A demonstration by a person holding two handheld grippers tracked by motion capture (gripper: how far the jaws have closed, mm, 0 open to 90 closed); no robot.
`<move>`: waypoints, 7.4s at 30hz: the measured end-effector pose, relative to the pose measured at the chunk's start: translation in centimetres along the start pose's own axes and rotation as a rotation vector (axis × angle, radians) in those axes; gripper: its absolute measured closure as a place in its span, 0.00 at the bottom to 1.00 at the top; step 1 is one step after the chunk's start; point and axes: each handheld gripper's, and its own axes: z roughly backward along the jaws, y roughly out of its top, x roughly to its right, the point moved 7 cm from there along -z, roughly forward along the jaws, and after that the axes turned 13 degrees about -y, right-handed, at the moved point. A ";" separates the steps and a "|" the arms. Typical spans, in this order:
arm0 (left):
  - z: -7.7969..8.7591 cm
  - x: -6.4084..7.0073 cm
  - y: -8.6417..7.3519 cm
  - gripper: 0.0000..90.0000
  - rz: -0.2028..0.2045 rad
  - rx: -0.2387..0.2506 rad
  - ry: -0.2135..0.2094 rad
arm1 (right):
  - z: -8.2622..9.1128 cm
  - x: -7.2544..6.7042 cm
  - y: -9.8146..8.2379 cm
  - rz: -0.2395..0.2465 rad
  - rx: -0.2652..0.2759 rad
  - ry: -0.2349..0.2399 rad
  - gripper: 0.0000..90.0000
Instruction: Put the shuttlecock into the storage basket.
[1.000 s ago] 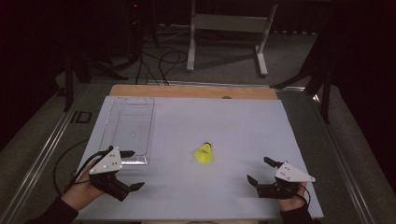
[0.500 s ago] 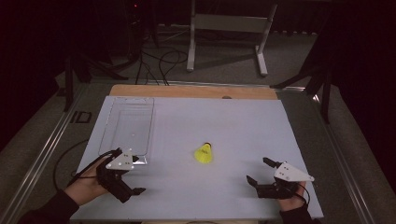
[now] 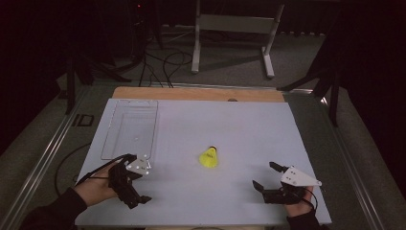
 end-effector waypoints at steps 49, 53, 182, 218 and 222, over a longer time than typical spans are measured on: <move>-1.6 0.6 7.3 0.00 0.192 -0.157 -0.095 | 0.0 0.0 0.0 -0.008 -0.002 0.003 0.10; -1.7 0.4 8.2 0.00 0.189 -0.154 -0.097 | 0.0 0.1 0.0 -0.008 0.000 0.002 0.10; -4.2 -7.8 17.8 1.00 0.256 -0.086 0.096 | -0.3 -0.1 -0.3 0.006 -0.010 0.005 0.10; 3.6 -8.4 14.9 1.00 0.326 -0.006 0.166 | -0.4 -0.2 -0.3 0.012 0.002 0.004 0.10; 4.7 -8.6 14.1 1.00 0.335 0.000 0.173 | -0.4 -0.1 -0.3 0.014 0.005 0.000 0.10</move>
